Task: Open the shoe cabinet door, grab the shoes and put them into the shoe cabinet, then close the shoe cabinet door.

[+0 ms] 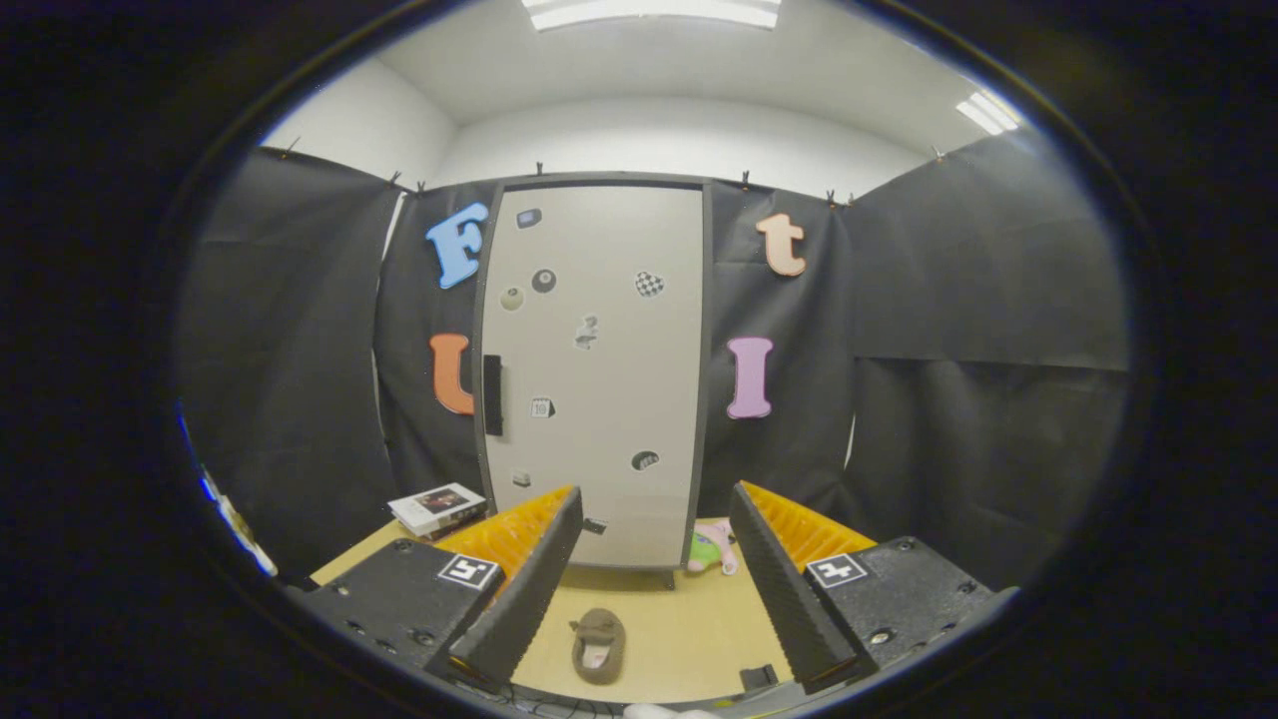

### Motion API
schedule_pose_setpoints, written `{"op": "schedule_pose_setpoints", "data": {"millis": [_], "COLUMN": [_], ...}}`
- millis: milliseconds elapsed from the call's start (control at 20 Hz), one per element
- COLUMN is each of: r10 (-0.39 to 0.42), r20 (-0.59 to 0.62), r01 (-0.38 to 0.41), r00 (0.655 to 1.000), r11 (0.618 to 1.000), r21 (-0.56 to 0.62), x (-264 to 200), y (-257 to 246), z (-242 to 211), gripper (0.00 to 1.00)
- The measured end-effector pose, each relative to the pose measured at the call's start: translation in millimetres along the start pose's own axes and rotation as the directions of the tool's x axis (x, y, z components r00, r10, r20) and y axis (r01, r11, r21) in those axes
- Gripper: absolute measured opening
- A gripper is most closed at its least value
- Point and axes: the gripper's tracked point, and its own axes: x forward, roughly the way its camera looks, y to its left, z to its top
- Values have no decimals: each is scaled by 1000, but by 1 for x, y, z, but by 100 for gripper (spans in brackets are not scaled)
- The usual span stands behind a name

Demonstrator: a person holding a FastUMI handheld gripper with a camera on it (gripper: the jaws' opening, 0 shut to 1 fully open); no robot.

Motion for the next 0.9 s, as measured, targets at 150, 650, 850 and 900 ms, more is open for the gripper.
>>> {"op": "schedule_pose_setpoints", "data": {"millis": [150,650,850,900], "r10": [12,213,243,240], "r20": [13,39,32,24], "r01": [-12,-213,-243,-240], "r00": [1000,976,970,971], "r11": [1000,977,970,971], "r21": [-8,-1,3,4], "x": [28,164,227,241], "y": [27,176,219,225], "z": [10,26,26,24], "gripper": [97,97,97,97]}}
